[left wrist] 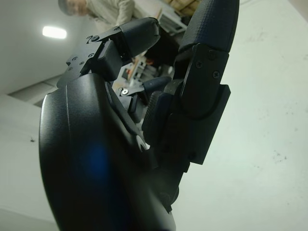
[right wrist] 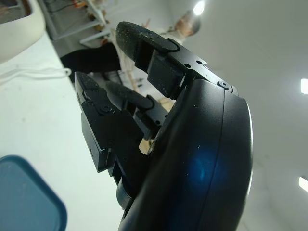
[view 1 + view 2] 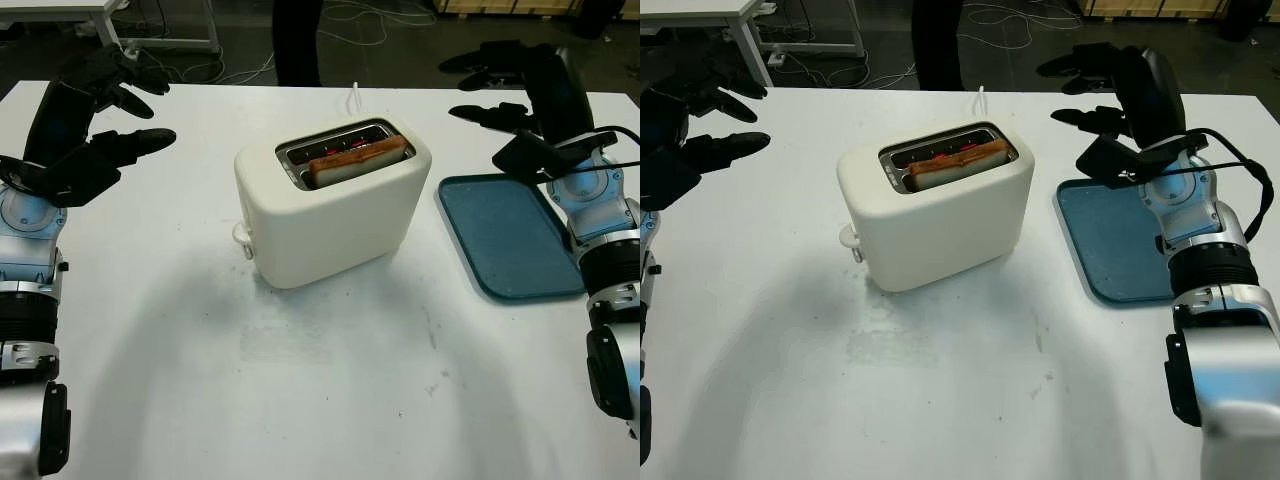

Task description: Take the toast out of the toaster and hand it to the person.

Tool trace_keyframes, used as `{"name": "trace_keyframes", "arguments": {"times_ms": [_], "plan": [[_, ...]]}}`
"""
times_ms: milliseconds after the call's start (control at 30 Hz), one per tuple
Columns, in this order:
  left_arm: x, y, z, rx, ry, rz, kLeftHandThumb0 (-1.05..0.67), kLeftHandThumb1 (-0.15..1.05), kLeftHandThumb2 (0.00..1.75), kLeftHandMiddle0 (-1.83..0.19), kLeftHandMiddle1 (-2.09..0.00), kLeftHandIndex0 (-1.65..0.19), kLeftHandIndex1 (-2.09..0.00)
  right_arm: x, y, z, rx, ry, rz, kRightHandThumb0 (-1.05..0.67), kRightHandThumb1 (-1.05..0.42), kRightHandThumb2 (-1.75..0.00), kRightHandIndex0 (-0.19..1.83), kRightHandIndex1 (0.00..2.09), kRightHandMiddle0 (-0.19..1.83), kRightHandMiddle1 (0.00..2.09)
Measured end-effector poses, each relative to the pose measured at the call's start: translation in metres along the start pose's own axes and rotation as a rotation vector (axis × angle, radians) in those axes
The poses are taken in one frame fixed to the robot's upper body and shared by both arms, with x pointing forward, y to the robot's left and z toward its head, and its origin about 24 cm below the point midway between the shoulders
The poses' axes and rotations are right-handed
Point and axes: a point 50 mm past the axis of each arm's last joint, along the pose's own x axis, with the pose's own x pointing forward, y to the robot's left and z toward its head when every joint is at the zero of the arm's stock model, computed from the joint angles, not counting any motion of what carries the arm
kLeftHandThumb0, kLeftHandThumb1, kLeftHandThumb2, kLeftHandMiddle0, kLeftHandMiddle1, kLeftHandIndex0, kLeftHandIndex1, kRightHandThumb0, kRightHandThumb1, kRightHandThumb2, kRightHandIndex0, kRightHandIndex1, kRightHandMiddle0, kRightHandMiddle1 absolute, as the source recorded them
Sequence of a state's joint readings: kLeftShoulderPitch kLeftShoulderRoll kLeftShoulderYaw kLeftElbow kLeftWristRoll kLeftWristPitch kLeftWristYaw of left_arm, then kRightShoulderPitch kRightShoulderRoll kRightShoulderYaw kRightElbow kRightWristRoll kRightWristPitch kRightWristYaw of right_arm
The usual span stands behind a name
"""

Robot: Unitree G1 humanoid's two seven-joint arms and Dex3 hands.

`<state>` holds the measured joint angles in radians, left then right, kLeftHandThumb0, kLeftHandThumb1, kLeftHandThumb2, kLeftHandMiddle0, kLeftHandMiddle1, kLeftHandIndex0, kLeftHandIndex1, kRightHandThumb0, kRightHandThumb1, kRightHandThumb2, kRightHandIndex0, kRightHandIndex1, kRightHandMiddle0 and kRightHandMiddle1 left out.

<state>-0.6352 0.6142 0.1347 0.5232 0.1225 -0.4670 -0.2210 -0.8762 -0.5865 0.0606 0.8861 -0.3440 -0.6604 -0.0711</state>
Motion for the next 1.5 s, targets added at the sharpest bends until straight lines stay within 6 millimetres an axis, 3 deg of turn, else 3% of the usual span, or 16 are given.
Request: {"name": "trace_keyframes", "arguments": {"times_ms": [433,767,1500], "plan": [[0.003,-0.001,0.003,0.002,-0.011,-0.005,-0.98,0.92,0.08,-0.4,-1.35,-0.33,-1.25,-0.012,0.006,-0.002,0.013,-0.009,0.013,0.26,-0.77,0.0,1.02,0.23,0.98,0.08],[0.002,-0.003,0.003,-0.022,-0.001,-0.018,-0.98,0.92,0.04,-0.36,-1.36,-0.32,-1.25,-0.015,0.009,-0.002,-0.003,0.022,0.005,0.16,-0.76,0.0,1.01,0.17,0.97,0.05],[-0.004,-0.006,0.0,-0.023,0.022,-0.038,-0.97,0.92,0.06,-0.34,-1.36,-0.32,-1.24,-0.013,0.01,-0.008,0.035,0.074,0.06,0.22,-0.78,-0.01,1.04,0.12,0.96,0.02]]}}
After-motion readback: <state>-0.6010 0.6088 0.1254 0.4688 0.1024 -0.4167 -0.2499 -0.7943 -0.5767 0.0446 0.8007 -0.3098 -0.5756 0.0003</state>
